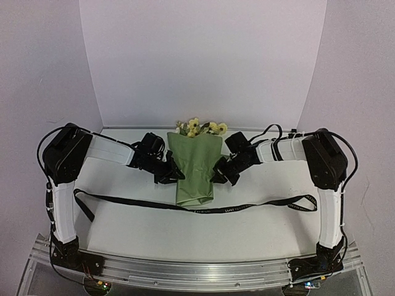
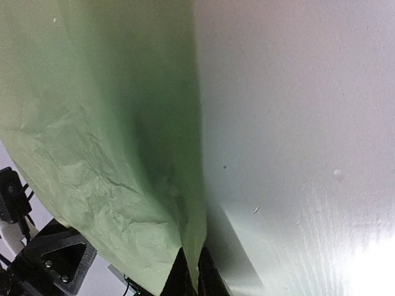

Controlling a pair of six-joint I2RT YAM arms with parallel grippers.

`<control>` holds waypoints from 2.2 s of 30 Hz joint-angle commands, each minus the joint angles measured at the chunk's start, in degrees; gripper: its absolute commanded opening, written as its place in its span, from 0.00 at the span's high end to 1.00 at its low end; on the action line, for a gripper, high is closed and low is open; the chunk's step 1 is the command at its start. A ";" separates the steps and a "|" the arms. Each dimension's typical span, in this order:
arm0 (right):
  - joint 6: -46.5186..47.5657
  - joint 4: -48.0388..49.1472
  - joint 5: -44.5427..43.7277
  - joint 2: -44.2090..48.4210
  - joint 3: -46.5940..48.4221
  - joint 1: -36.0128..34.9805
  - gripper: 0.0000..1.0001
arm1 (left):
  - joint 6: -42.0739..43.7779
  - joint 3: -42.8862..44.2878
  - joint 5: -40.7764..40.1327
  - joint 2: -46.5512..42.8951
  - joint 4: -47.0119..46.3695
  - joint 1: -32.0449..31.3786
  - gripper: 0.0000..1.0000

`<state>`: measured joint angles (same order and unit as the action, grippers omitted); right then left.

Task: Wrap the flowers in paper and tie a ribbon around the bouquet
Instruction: Pick up the folded bouquet from the center of the board, then place the folded bouquet on the ribbon.

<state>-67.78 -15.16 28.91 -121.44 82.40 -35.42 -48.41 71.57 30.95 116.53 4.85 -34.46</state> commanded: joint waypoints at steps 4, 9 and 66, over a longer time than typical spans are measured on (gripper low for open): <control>-3.45 -1.07 1.79 5.35 -1.47 -1.51 1.00 | -2.35 -0.40 2.92 -4.43 0.62 -0.50 0.80; -3.79 -1.09 1.62 6.69 -3.45 -2.34 1.00 | -3.31 -2.37 2.90 -6.24 0.33 -1.29 0.80; 12.57 -14.69 -25.91 44.49 -35.58 -13.51 0.39 | -24.38 -29.36 -43.78 -45.61 21.81 -13.43 0.20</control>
<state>-61.33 -21.75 12.75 -83.34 49.13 -49.54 -66.11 45.21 1.06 78.10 13.75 -50.70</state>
